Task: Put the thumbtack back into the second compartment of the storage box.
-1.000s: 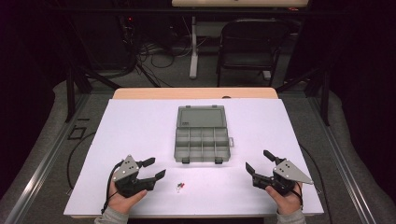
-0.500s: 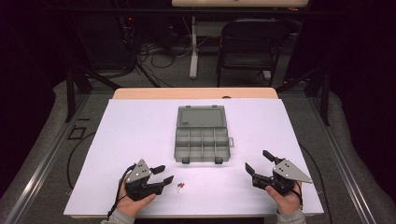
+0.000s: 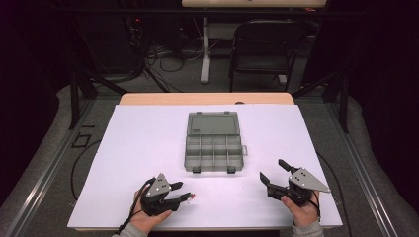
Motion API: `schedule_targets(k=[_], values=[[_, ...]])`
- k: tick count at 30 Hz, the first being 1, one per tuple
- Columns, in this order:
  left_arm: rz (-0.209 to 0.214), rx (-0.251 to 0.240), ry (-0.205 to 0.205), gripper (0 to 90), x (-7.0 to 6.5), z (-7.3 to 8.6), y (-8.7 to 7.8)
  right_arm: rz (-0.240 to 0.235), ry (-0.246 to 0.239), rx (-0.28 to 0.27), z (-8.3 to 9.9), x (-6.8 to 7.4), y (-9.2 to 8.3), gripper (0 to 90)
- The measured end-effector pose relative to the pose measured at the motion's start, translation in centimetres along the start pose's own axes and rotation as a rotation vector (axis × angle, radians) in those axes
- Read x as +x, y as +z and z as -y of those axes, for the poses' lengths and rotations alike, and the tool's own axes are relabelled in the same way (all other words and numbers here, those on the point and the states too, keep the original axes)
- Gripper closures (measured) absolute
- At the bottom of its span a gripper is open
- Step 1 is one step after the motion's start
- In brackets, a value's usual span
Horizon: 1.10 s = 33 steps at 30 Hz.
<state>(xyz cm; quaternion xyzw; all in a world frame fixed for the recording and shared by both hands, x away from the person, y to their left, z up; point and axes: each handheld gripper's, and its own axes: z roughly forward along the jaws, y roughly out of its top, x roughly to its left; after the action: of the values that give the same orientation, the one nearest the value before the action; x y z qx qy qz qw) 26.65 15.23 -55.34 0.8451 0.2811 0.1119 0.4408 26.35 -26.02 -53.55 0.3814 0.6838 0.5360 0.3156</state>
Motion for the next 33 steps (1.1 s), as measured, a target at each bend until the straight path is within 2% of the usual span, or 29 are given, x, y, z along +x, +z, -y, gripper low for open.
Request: schedule_targets(k=[4, 7, 13, 14, 20, 24, 33], values=[[0.036, 0.018, 0.009, 56.7, -0.3, 0.0, 0.3, -0.004, 0.003, 0.002, 0.0, 0.0, 0.0, 19.5], [0.047, 0.038, 0.007, 60.5, -0.5, 0.1, 0.6, -0.003, 0.004, 0.006, 0.0, -0.1, 0.0, 19.5], [0.048, 0.073, -0.025, 66.7, -0.8, 0.2, 0.9, -0.010, 0.009, 0.001, 0.0, -0.1, 0.0, 19.5], [0.046, 0.074, -0.042, 68.5, -0.9, 0.3, 1.0, -0.011, 0.010, 0.001, 0.0, -0.1, 0.0, 19.5], [0.033, 0.094, -0.062, 71.7, -1.1, 0.4, 1.2, -0.014, 0.013, -0.001, 0.0, -0.1, 0.0, 19.5], [0.027, 0.104, -0.091, 72.9, -1.3, 0.4, 1.4, -0.013, 0.013, -0.003, 0.0, -0.2, 0.0, 19.5], [0.027, 0.120, -0.106, 80.9, -1.1, 0.5, 1.3, -0.017, 0.015, 0.000, 0.0, -0.2, 0.0, 19.5]])
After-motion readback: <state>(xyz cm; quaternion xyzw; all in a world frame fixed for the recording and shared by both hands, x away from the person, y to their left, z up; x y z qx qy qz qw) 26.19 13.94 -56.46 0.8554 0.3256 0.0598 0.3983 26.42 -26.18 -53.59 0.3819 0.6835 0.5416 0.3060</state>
